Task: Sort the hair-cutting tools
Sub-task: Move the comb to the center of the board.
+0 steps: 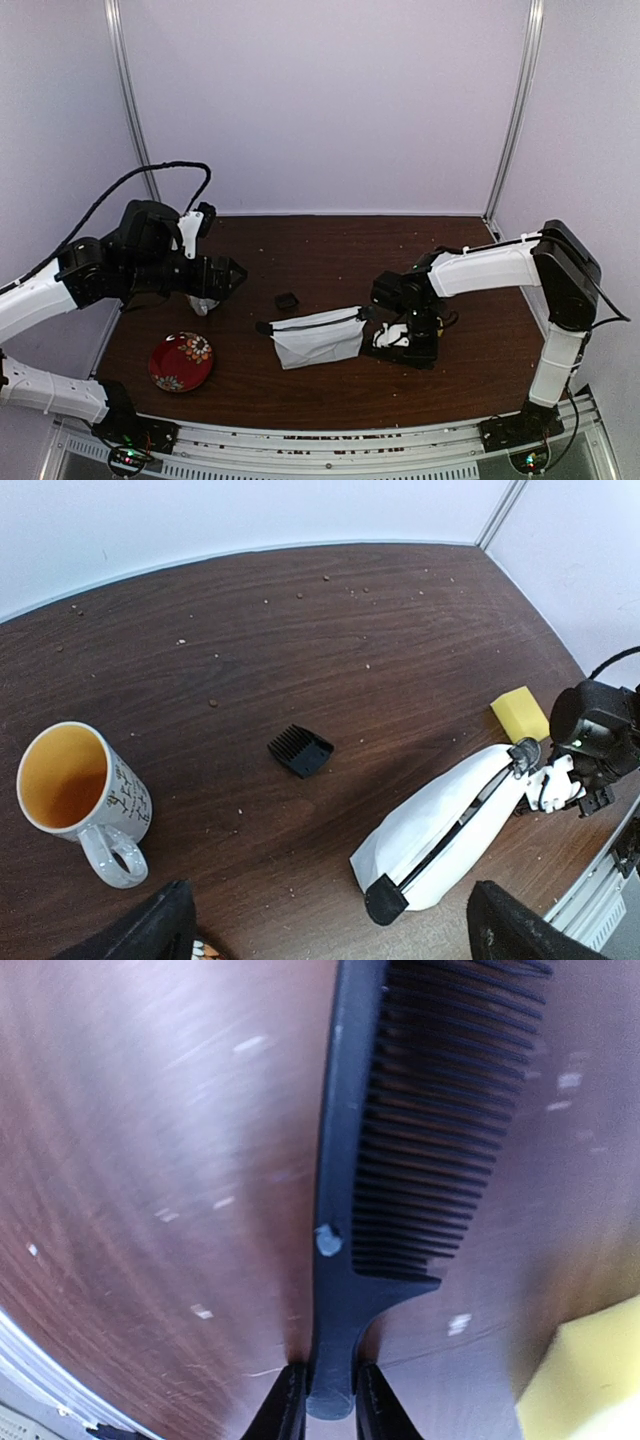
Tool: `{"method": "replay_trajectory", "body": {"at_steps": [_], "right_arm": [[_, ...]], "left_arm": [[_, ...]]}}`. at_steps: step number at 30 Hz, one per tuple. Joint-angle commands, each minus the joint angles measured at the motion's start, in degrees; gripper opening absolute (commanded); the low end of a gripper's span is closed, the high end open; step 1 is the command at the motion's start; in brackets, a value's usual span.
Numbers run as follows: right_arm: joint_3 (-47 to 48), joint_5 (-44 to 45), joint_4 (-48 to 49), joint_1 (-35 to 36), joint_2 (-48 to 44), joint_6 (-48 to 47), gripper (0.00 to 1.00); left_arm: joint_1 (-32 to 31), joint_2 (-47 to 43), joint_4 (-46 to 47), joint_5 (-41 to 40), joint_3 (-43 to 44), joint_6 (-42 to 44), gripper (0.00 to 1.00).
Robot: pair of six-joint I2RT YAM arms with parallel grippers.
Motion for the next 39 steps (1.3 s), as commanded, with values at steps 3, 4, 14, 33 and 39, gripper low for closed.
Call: {"method": "replay_trajectory", "body": {"at_steps": [3, 4, 14, 33, 39], "right_arm": [[-6.78, -4.82, -4.87, 3.64, 1.53, -1.91, 0.19], [-7.47, -4.7, -4.88, 3.93, 1.02, -1.96, 0.19], [-9.88, -3.51, -4.35, 10.18, 0.27, -4.25, 0.19], [14.93, -3.14, 0.13, 22.18, 13.96, -1.06, 0.18], [15.93, -3.11, 6.15, 22.54, 10.38, 0.07, 0.23]], "left_arm": [[-0.34, -2.21, -1.21, -1.49, 1.37, 1.05, 0.98], [-0.28, -2.43, -1.18, -1.4, 1.27, 0.85, 0.98], [-0.27, -4.13, -1.31, 0.37, 1.34, 1.77, 0.97], [-4.75, -10.27, -1.84, -5.9, -0.96, 5.44, 0.98], [-4.8, -10.95, -1.78, -5.88, -1.75, 5.59, 0.98]]}}
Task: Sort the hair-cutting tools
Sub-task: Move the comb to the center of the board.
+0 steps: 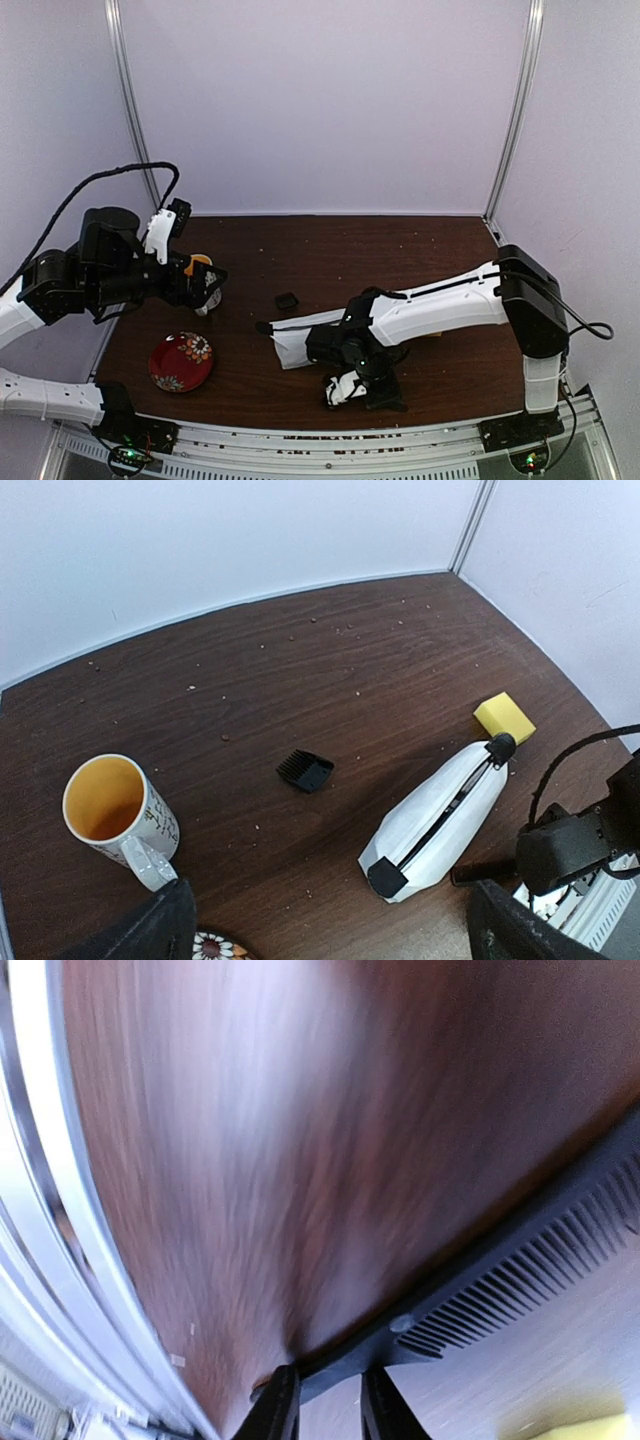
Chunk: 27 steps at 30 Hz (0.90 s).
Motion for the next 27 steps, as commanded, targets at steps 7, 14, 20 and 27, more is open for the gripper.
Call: {"method": "replay_trajectory", "body": {"at_steps": [7, 14, 20, 27], "right_arm": [[-2.48, -1.62, 18.62, -0.36, -8.72, -0.47, 0.31], [-12.89, 0.81, 22.46, -1.24, -18.41, 1.94, 0.48], [-11.2, -1.23, 23.48, -1.14, -14.69, 3.48, 0.46], [-8.02, -2.67, 23.89, -0.97, -8.8, 3.98, 0.42]], "left_arm": [[-3.22, 0.68, 0.41, -1.31, 0.2, 5.71, 0.98], [-5.19, 2.97, -2.63, -4.94, 1.7, 6.35, 0.98], [-5.55, 2.37, 0.21, -10.97, 1.14, 4.1, 0.98], [-5.72, -1.63, 2.13, -11.85, -0.73, 3.38, 0.97]]}}
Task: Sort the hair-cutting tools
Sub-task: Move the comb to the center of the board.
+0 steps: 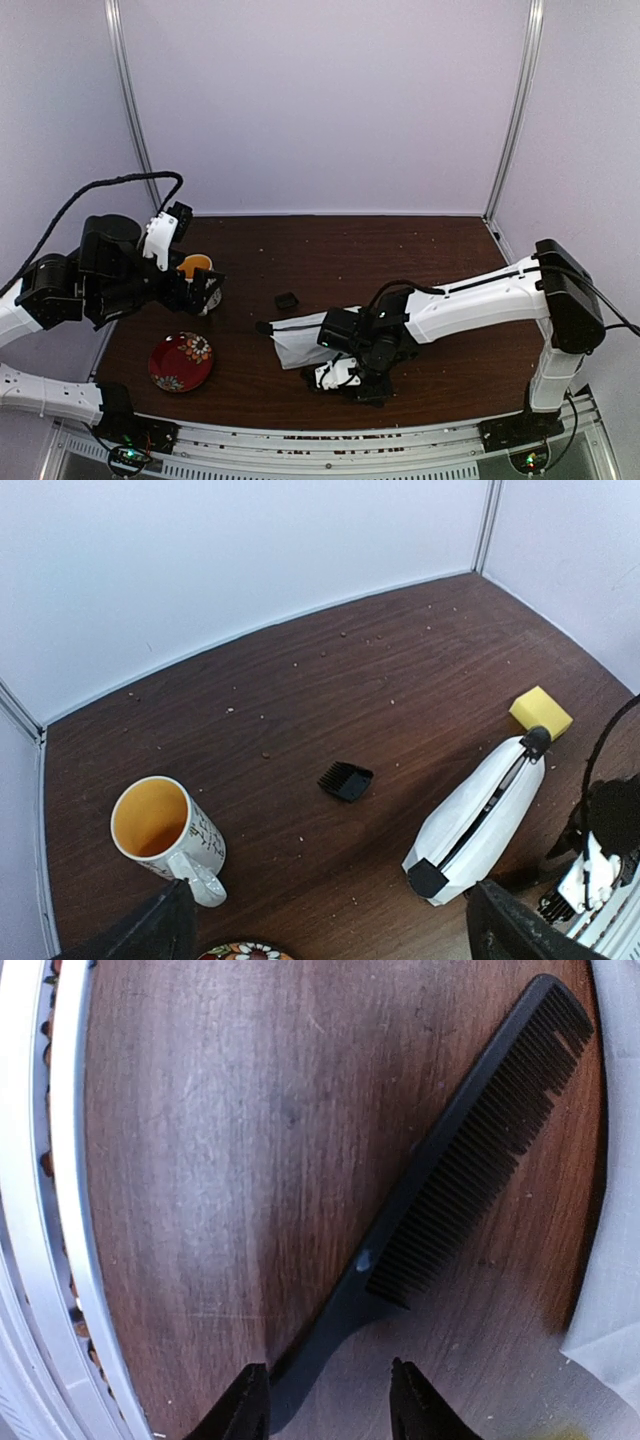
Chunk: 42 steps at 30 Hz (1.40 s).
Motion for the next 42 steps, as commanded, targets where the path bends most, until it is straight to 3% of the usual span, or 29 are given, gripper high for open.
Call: {"method": "replay_trajectory", "body": {"at_steps": [1, 9, 14, 18, 24, 29, 35, 42], "right_arm": [[3.34, -0.3, 1.02, -0.09, 3.39, 1.44, 0.42], [6.38, -1.76, -0.52, -0.1, 8.68, -2.67, 0.24], [4.31, 0.85, 1.38, -0.02, 7.53, -7.49, 0.21], [3.05, 1.63, 2.43, -0.1, 5.04, -8.35, 0.24], [-1.73, -1.85, 4.16, -1.21, -5.35, -6.44, 0.44], [-5.2, -0.87, 3.81, -2.12, -7.09, -3.69, 0.44], [-7.49, -0.97, 4.18, -2.22, -5.63, -2.21, 0.41], [-7.17, 0.8, 4.36, -2.79, -2.9, -1.91, 0.38]], "left_arm": [[-0.32, -1.57, 2.31, -1.98, -0.14, -1.22, 0.97], [-0.32, -1.05, 2.39, 0.91, -0.18, -1.0, 0.93], [-0.32, -1.19, 2.38, 2.42, -0.79, -0.41, 0.92], [-0.31, -0.33, 2.31, 3.57, -1.44, 0.62, 0.91], [-2.81, 3.94, 0.85, 2.46, -0.49, 4.21, 0.91], [-5.11, 9.94, -3.03, 1.54, 1.18, 4.02, 0.91], [-11.82, 16.32, -8.46, -5.67, 3.88, 3.77, 0.92], [-14.45, 18.36, -10.31, -8.94, 4.42, 0.6, 0.98]]}}
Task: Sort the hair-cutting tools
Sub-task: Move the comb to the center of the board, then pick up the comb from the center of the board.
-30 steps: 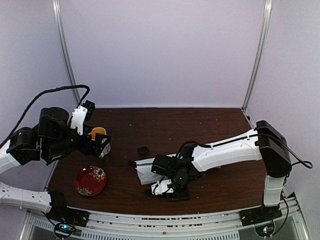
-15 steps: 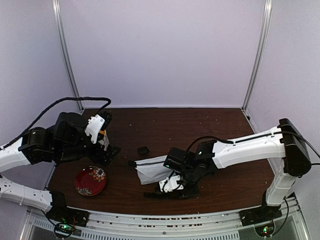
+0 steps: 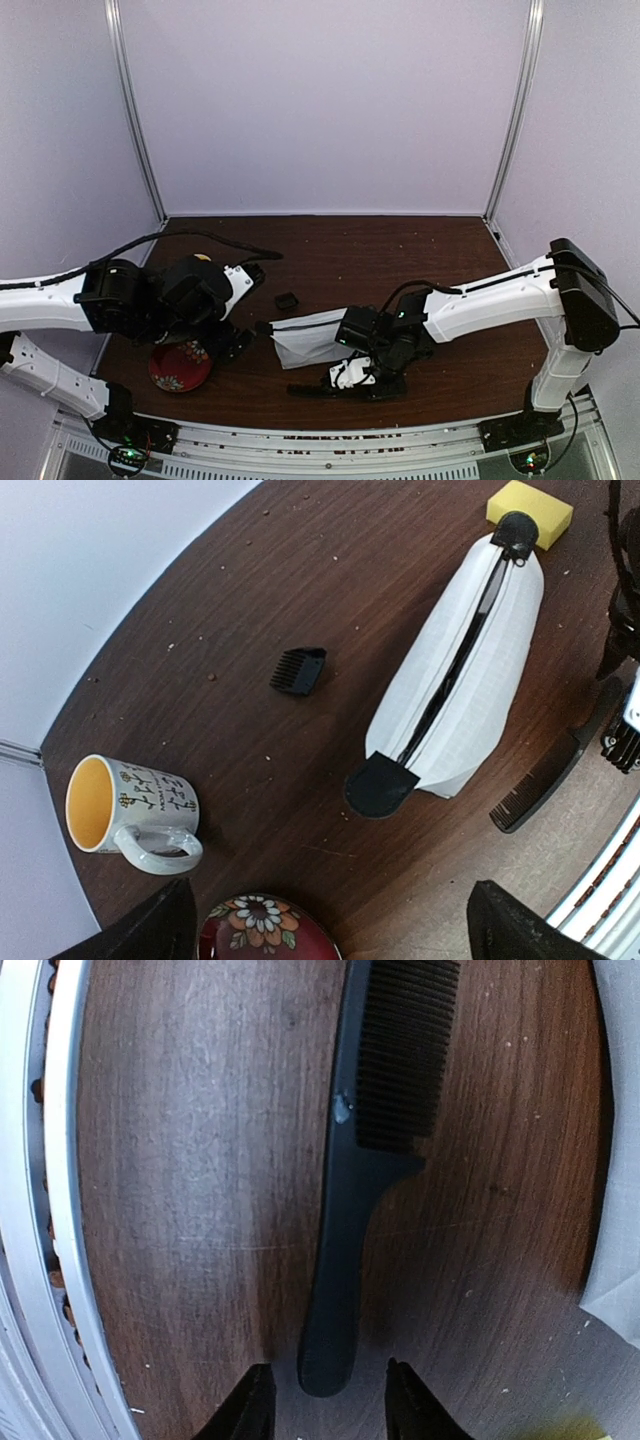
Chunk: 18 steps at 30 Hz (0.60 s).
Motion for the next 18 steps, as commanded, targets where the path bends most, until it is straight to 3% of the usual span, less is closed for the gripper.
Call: {"method": "replay_trajectory", "body": {"at_steps": [1, 6, 9, 12, 18], "right_arm": [[0.19, 1.54, 0.31, -0.62, 2.17, 0.77, 0.38], [0.64, 0.17, 0.16, -0.67, 4.72, 1.19, 0.34], [1.3, -0.5, -0.74, -0.69, 6.92, 0.97, 0.27], [1.45, -2.51, -2.05, -0.82, 8.19, 0.62, 0.18], [3.11, -10.53, -5.55, -3.81, 9.31, 0.1, 0.09]], "left_arm": [[-1.66, 1.07, -1.5, -4.93, 1.59, -2.01, 0.98], [-2.95, 2.93, -1.72, -6.4, 2.42, -2.9, 0.98], [-3.35, 2.76, -0.54, -5.37, 2.37, -2.78, 0.97], [-4.65, 2.37, 1.08, -3.48, 1.4, -0.75, 0.89], [-15.26, 3.39, 5.14, -9.92, -1.62, 5.25, 0.82]]}}
